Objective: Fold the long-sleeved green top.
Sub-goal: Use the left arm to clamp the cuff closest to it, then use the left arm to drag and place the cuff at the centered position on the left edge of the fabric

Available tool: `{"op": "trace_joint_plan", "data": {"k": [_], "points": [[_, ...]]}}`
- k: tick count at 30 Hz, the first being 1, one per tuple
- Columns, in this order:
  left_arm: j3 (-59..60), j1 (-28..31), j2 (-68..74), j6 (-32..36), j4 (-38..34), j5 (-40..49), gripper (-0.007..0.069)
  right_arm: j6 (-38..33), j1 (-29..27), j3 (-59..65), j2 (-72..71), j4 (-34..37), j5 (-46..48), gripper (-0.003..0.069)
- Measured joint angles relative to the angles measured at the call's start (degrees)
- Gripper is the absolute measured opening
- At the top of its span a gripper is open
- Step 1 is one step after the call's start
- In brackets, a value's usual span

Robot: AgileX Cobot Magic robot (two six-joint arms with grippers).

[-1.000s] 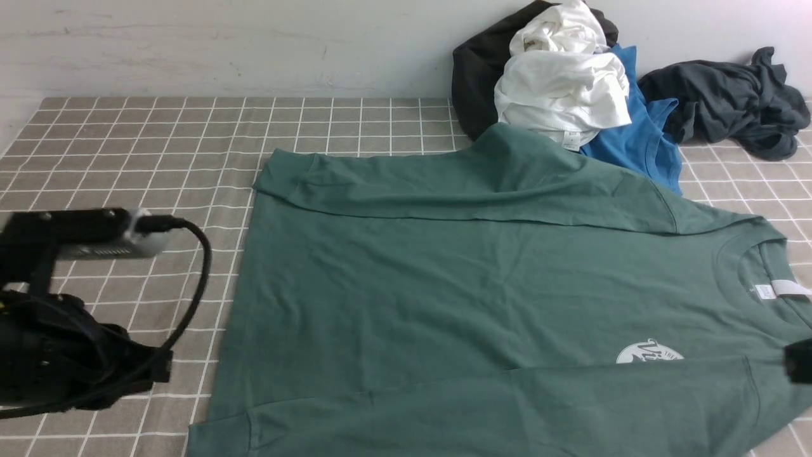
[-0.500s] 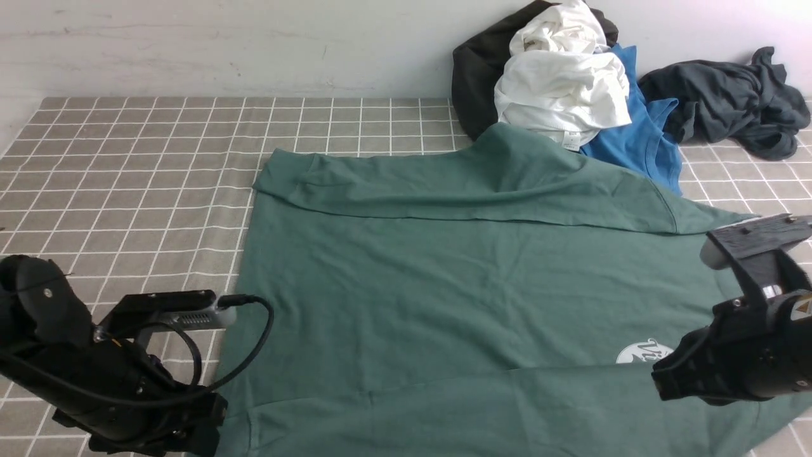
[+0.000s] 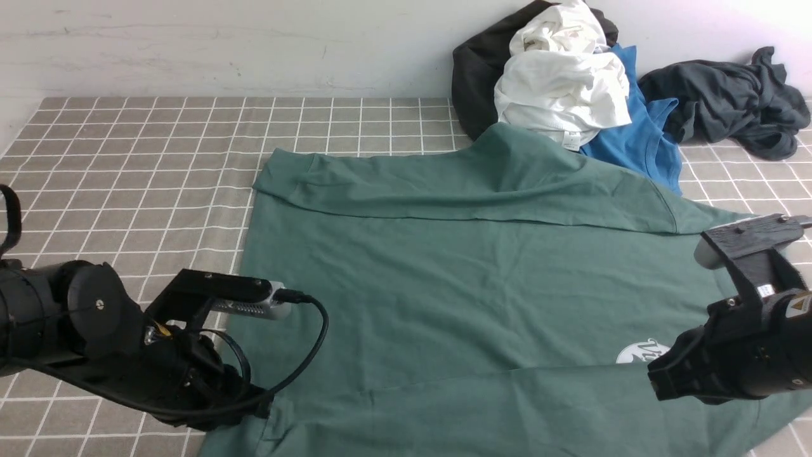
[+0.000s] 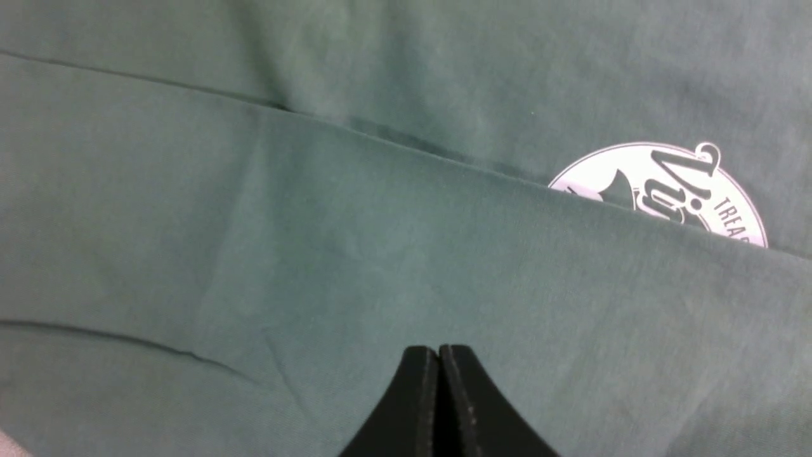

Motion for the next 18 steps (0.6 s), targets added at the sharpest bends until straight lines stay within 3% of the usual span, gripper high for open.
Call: {"op": "trace_joint_plan", "data": {"k": [8,18], "points": [[-3.72,-0.06,-4.84,-5.13,7.89,11.6,0.0033,-0.36,0.0,0.0,0.0,0.17,-0.01,-0.001],[-17.51,-0.06,-4.65,-7.74,12.51,11.61,0.0033,-0.55,0.0,0.0,0.0,0.17,-0.06,-0.001]]}}
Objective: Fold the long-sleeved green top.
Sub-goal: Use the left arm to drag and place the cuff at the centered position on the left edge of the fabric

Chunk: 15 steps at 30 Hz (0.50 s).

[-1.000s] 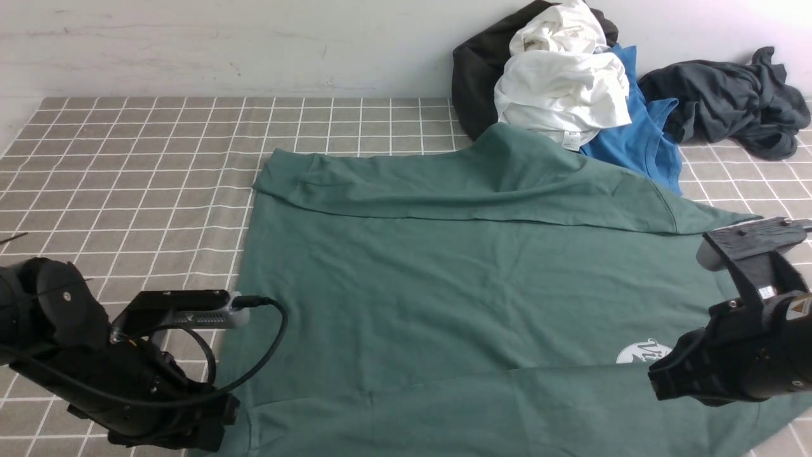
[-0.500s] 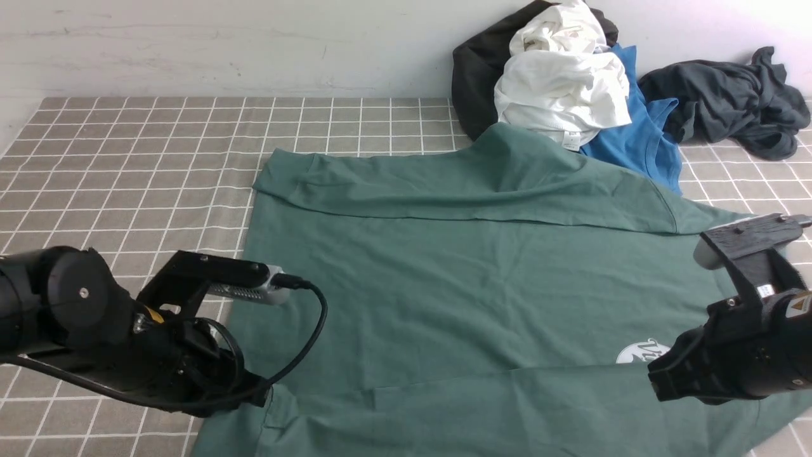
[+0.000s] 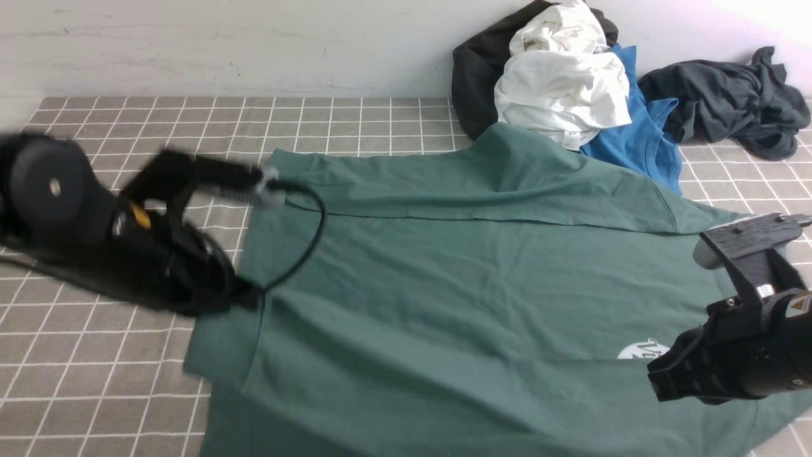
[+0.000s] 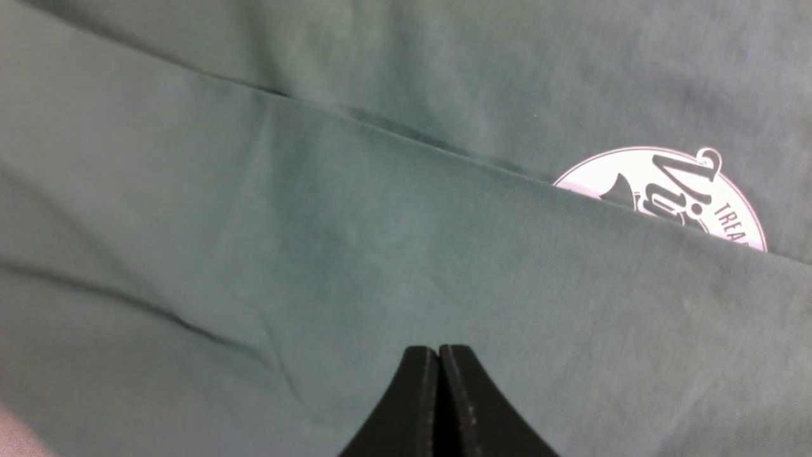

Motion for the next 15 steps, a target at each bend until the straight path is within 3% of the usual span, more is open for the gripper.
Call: {"op": "trace_joint_plan", "data": {"k": [5,11,15], "points": [[-9.72,0.12,5.54,-0.61,6.52,-0.29,0.0033,0.0,0.0,0.0,0.0,-0.62,-0.06,-0.001],[-17.94,2.62,19.74,-2.55,8.41,0.22,0.0036,-0.13,0.0,0.0,0.0,-0.73,-0.11,-0.001],[-27.79,5.2,29.78,-3.1,8.4,3.98,0.0114,-0.13,0.0,0.0,0.0,-0.73,-0.11,-0.001]]}}
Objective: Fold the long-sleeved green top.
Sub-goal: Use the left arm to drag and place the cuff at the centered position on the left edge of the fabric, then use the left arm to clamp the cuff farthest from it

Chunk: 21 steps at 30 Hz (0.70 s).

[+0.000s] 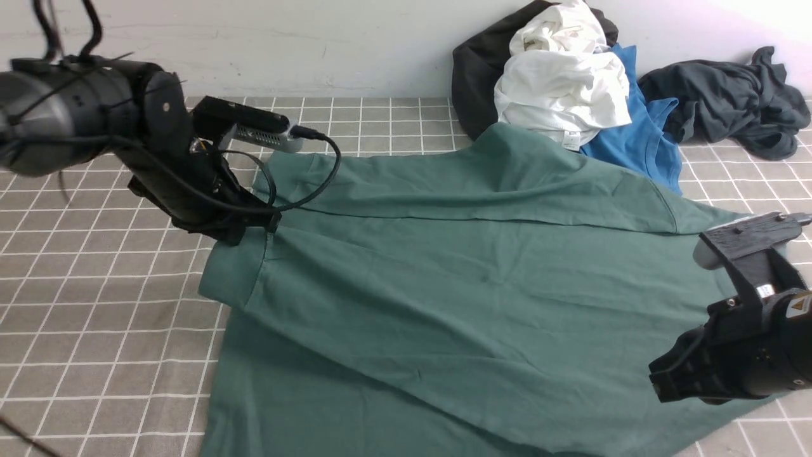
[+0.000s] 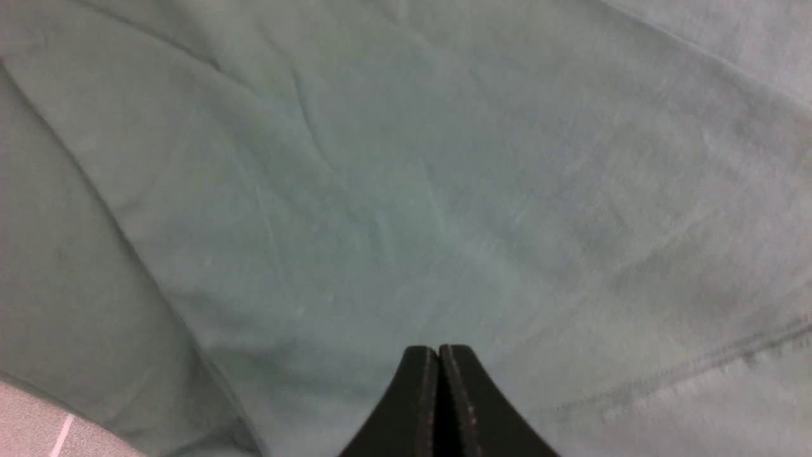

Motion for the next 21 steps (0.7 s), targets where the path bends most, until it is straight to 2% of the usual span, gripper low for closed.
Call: {"op": "trace_joint_plan", "data": {"k": [1,5,7,8,9,16,21], "points": [[-1.09,0.11,0.86,0.0,0.0,0.35,0.0122,0.0,0.0,0.0,0.0,0.0,0.0,-0.001],[-13.81,2.37,9.47,-0.4,-0.04,1.74,0.0349,-0.02,0.0,0.0,0.0,0.05,-0.11,-0.001],[-19.3,2.92,12.79,-1.78,-0.43,1.78,0.0428,-0.02,0.0,0.0,0.0,0.05,-0.28,-0.001],[-19.3,2.98,13.16,-1.92,-0.43,1.78,0.0435,-0.02,0.0,0.0,0.0,0.05,-0.34,-0.001],[-24.55,3.3,16.6,-3.77,-0.85,1.78,0.047,-0.02,0.0,0.0,0.0,0.05,-0.68,-0.001],[-35.97,3.67,27.26,-7.98,-1.5,0.35,0.0456,-0.02,0.0,0.0,0.0,0.05,-1.17,-0.001],[-41.43,3.67,32.97,-9.81,-2.9,-1.15,0.033,-0.02,0.0,0.0,0.2,0.05,-1.84,-0.001]]}}
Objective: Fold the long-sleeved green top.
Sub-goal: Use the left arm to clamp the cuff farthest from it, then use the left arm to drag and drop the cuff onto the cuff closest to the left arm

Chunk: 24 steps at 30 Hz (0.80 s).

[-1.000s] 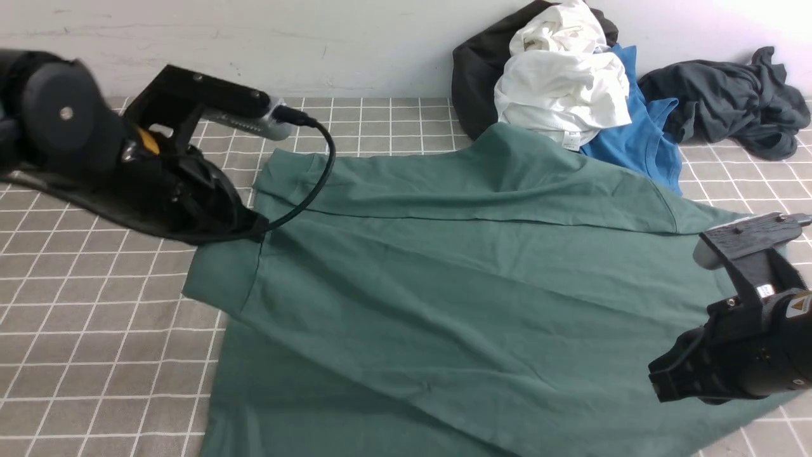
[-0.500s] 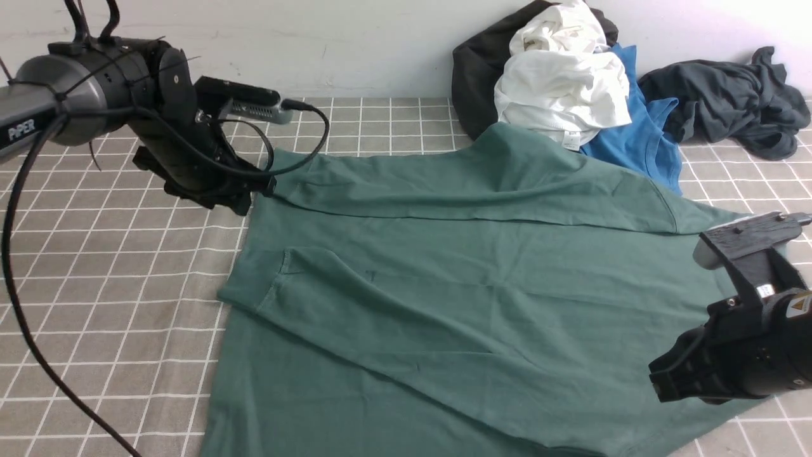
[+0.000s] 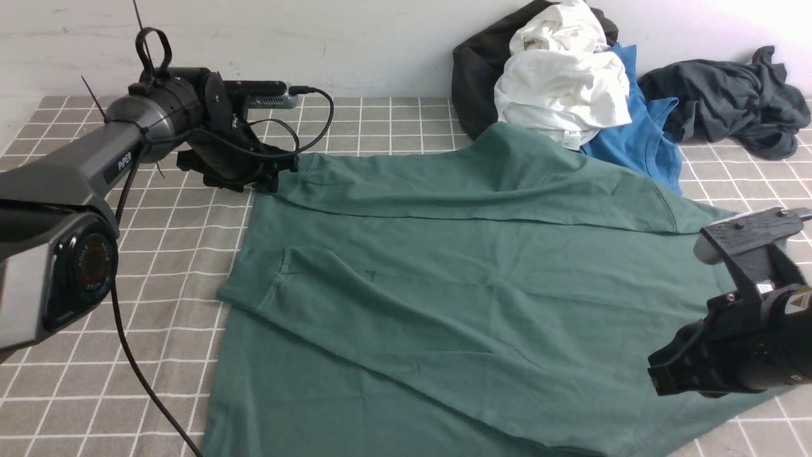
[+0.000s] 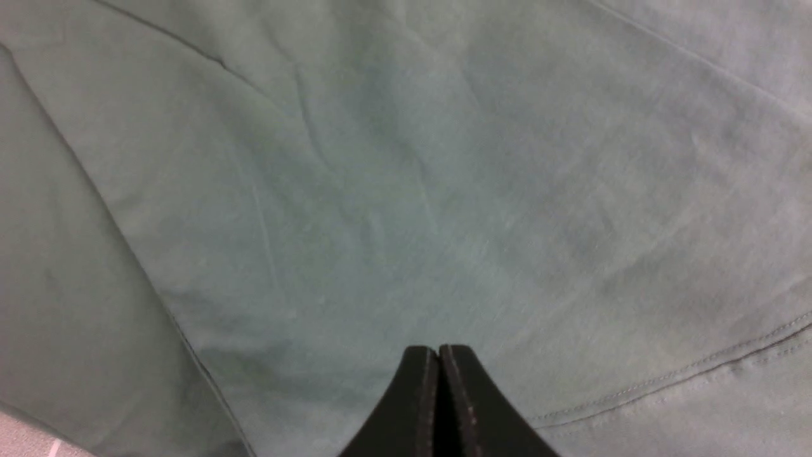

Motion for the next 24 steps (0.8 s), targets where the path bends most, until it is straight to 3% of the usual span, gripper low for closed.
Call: {"op": "trace_joint_plan", "data": {"k": [3,5,8,17,24], "points": [[-0.28,0.0,0.09,-0.05,0.06,-1.27,0.0208,0.0,0.0,0.0,0.0,0.0,-0.18,-0.001],[-0.32,0.0,0.09,0.01,0.23,-1.38,0.0087,0.0,0.0,0.0,0.0,0.0,-0.23,-0.001],[-0.35,0.0,0.09,0.12,0.23,-1.32,0.002,0.0,0.0,-0.07,0.0,0.0,-0.23,-0.001],[-0.35,-0.06,-5.75,0.24,0.23,7.05,0.0002,0.0,0.0,-0.09,0.0,0.0,-0.36,-0.001],[-0.23,-1.41,-14.58,5.65,0.23,25.15,0.0002,0.0,0.0,-0.09,0.0,0.0,-0.16,-0.001]]}}
